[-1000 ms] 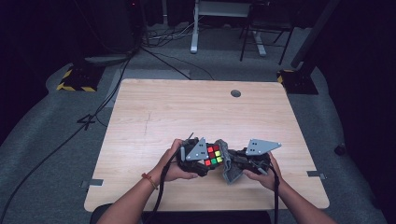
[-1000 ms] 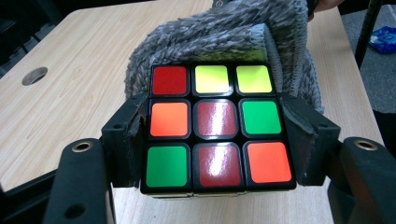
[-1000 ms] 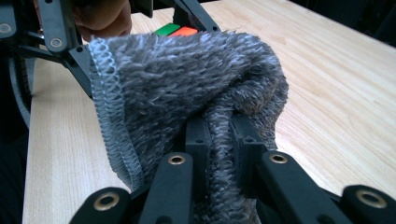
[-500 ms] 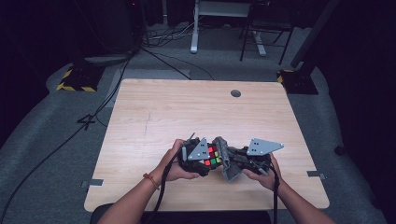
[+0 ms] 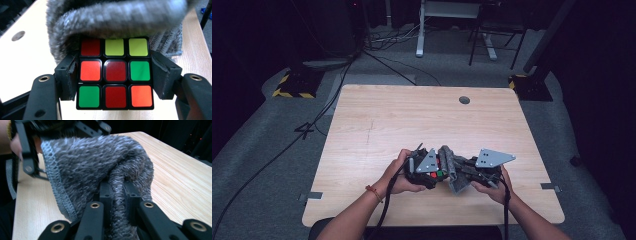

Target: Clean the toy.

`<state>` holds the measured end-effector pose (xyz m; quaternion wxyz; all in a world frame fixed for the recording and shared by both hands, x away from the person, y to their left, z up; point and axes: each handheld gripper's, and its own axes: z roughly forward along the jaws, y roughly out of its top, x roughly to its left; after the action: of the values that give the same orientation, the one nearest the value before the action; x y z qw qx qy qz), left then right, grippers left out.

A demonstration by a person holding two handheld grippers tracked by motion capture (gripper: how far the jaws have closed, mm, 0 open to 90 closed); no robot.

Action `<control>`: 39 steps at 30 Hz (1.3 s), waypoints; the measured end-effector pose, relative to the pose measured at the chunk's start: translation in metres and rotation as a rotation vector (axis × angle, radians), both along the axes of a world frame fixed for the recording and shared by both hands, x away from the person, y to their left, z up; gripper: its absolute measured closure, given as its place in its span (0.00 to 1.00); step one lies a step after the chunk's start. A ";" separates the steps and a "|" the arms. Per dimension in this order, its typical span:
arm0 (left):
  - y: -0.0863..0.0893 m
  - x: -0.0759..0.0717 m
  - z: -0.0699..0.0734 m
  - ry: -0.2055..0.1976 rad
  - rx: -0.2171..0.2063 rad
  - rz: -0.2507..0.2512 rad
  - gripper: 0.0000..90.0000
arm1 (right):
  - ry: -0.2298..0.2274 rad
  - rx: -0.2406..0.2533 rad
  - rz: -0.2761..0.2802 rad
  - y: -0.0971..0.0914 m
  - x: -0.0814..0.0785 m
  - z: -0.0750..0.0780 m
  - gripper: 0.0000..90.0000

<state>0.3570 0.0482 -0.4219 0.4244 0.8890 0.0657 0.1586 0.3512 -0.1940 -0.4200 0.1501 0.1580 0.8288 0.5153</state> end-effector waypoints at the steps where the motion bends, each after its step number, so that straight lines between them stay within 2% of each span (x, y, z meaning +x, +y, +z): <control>1: 0.002 0.000 0.002 -0.001 -0.013 0.003 0.37 | 0.004 -0.010 0.000 -0.001 0.001 -0.001 0.90; 5: 0.009 0.000 0.010 -0.008 -0.051 0.006 0.37 | 0.048 -0.077 -0.025 -0.005 0.011 -0.015 0.90; 7: 0.011 0.000 0.013 -0.011 -0.070 0.006 0.37 | 0.087 -0.085 -0.028 -0.007 0.017 -0.022 0.89; 9: 0.012 -0.001 0.015 -0.011 -0.088 0.004 0.37 | 0.086 -0.093 -0.038 -0.008 0.019 -0.025 0.89; 10: 0.013 -0.001 0.016 -0.012 -0.091 0.002 0.37 | 0.095 -0.074 -0.035 -0.008 0.020 -0.026 0.89; 15: 0.012 -0.002 0.015 -0.007 -0.111 -0.015 0.37 | 0.114 -0.041 -0.004 -0.006 0.019 -0.025 0.89; 17: 0.014 -0.002 0.016 0.005 -0.135 -0.021 0.37 | 0.139 0.001 0.004 -0.008 0.019 -0.025 0.90; 18: 0.014 -0.002 0.016 0.003 -0.134 -0.023 0.37 | 0.164 0.031 0.013 -0.011 0.020 -0.025 0.90; 23: 0.015 -0.003 0.017 0.003 -0.159 -0.020 0.37 | 0.165 0.070 0.016 -0.015 0.019 -0.021 0.90; 24: 0.015 -0.003 0.017 0.003 -0.158 -0.020 0.37 | 0.166 0.078 0.014 -0.016 0.019 -0.021 0.90; 27: 0.014 -0.004 0.015 -0.020 -0.121 -0.015 0.37 | 0.157 0.085 0.010 -0.018 0.018 -0.018 0.90; 35: 0.007 -0.003 0.007 -0.034 -0.049 0.009 0.36 | 0.134 0.103 0.002 -0.023 0.016 -0.013 0.90; 39: 0.003 -0.001 0.002 -0.013 -0.030 0.020 0.36 | 0.115 0.102 0.009 -0.023 0.015 -0.010 0.90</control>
<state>0.3562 0.0512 -0.4196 0.4365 0.8808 0.0740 0.1677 0.3662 -0.2172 -0.4298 0.0916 0.1909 0.8094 0.5477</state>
